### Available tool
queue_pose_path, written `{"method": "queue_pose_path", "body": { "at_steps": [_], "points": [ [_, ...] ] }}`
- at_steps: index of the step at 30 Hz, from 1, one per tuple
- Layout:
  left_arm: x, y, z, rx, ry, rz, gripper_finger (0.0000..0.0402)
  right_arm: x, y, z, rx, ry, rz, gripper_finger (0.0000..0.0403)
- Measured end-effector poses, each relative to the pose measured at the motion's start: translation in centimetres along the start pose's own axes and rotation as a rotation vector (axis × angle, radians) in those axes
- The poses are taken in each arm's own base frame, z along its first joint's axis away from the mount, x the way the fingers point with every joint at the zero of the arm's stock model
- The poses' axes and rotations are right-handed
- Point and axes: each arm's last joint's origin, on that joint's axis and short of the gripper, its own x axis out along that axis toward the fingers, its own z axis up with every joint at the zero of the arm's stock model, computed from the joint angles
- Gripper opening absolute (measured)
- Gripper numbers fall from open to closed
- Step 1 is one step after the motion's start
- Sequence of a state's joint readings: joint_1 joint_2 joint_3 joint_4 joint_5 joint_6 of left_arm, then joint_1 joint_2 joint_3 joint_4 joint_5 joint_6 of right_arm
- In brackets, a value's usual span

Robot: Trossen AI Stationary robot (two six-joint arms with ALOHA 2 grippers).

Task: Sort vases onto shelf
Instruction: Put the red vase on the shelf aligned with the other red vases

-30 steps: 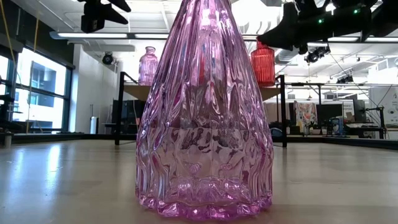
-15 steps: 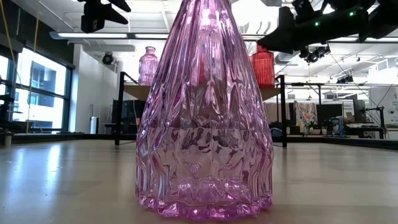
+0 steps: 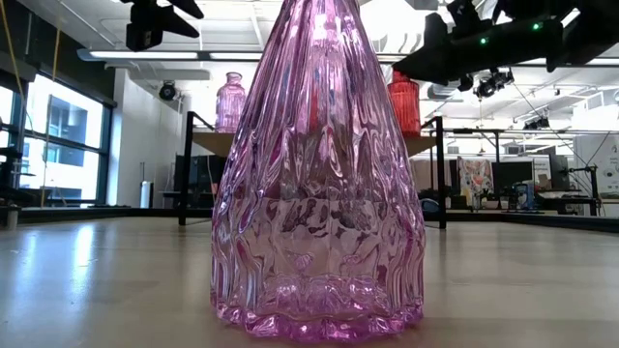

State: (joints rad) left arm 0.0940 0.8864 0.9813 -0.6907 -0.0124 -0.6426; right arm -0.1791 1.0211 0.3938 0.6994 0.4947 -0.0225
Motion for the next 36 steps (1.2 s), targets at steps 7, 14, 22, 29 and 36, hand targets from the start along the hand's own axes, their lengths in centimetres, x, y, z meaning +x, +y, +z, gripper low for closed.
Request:
{"method": "queue_pose_path", "body": {
  "at_steps": [7,14,22,29,36],
  "points": [
    [0.0,0.0,0.0,0.0,0.0,0.0,0.0117,0.21,-0.47,-0.04,0.002,0.002,-0.021,0.0073],
    [0.0,0.0,0.0,0.0,0.0,0.0,0.0117,0.39,-0.81,-0.06,0.015,-0.001,-0.003,0.0075],
    [0.0,0.0,0.0,0.0,0.0,0.0,0.0117,0.4,-0.84,-0.08,0.019,0.0,-0.001,0.0095],
    [0.0,0.0,0.0,0.0,0.0,0.0,0.0117,0.4,-0.84,-0.09,0.022,0.0,-0.001,0.0098],
    [0.0,0.0,0.0,0.0,0.0,0.0,0.0117,0.4,-0.84,-0.1,0.037,0.001,-0.001,0.0099]
  ]
}}
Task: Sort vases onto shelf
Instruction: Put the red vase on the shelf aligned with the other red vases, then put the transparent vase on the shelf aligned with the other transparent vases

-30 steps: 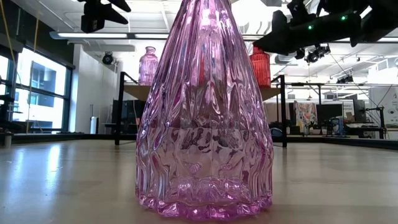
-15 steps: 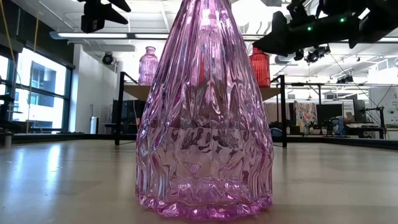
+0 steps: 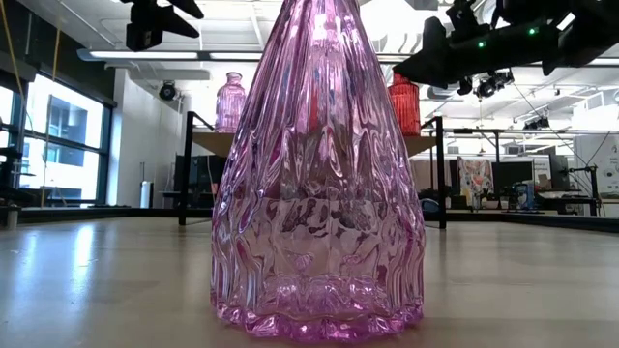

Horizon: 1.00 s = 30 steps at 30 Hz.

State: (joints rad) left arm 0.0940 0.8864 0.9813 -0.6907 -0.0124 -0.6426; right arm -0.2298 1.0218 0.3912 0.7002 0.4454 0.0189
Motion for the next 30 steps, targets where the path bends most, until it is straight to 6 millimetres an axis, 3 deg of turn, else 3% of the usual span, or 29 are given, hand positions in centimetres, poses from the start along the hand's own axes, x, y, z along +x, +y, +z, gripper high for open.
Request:
{"method": "queue_pose_path", "body": {
  "at_steps": [7,16,30],
  "points": [
    [0.0,0.0,0.0,0.0,0.0,0.0,0.0117,0.06,-0.15,-0.02,0.005,0.0,-0.002,0.0102],
    [0.0,0.0,0.0,0.0,0.0,0.0,0.0117,0.23,-0.59,-0.41,-0.004,0.028,-0.005,0.0154],
    [0.0,-0.01,0.0,0.0,0.0,0.0,0.0117,0.2,-0.59,0.16,0.008,-0.02,-0.004,0.0155]
  ]
}}
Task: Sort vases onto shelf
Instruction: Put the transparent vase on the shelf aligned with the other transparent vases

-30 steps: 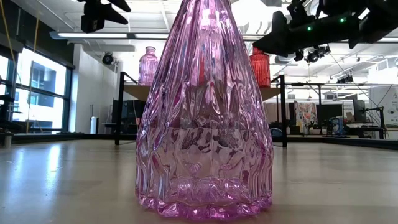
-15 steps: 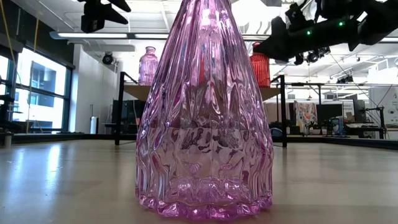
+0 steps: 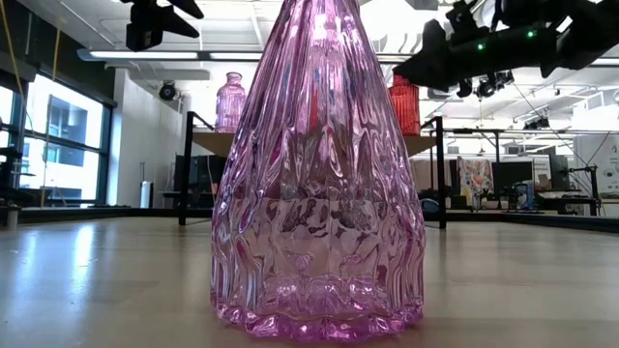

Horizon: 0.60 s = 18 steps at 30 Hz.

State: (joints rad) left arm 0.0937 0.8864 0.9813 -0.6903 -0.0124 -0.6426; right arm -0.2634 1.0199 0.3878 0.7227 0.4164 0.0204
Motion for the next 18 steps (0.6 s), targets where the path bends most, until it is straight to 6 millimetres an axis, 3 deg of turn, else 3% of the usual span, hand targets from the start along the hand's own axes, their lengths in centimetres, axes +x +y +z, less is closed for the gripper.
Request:
{"method": "queue_pose_path", "body": {
  "at_steps": [18],
  "points": [
    [0.0,0.0,0.0,0.0,0.0,0.0,0.0117,-1.2,-0.4,2.0,-0.005,-0.092,0.005,0.0155]
  ]
}}
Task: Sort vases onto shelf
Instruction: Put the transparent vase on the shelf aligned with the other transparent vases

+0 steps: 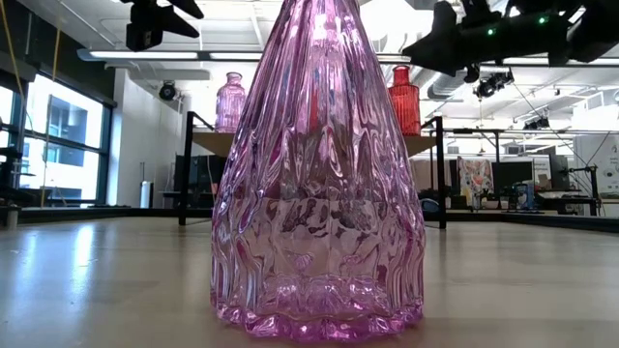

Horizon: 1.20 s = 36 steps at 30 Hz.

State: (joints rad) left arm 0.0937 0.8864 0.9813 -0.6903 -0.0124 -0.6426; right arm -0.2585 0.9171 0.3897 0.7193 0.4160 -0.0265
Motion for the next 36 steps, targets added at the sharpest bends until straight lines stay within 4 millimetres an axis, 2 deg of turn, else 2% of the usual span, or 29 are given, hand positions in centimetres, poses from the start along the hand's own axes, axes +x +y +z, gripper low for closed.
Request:
{"method": "queue_pose_path", "body": {
  "at_steps": [9,19,23,28,31,36],
  "points": [
    [0.0,0.0,0.0,0.0,0.0,0.0,0.0117,-2.3,0.6,1.6,0.063,-0.004,0.093,0.0155],
    [0.0,0.0,0.0,0.0,0.0,0.0,0.0117,-5.7,1.7,0.7,0.214,0.257,0.236,0.0156],
    [0.0,0.0,0.0,0.0,0.0,0.0,0.0117,-6.6,2.3,1.4,0.241,0.47,0.32,0.0156],
    [0.0,0.0,0.0,0.0,0.0,0.0,0.0117,-7.6,2.8,3.9,0.352,0.782,0.384,0.0156],
    [0.0,0.0,0.0,0.0,0.0,0.0,0.0117,-8.3,2.9,5.3,0.408,0.965,0.368,0.0156],
    [0.0,0.0,0.0,0.0,0.001,0.0,0.0117,-9.6,4.0,6.0,0.571,1.257,0.277,0.0156]
  ]
}}
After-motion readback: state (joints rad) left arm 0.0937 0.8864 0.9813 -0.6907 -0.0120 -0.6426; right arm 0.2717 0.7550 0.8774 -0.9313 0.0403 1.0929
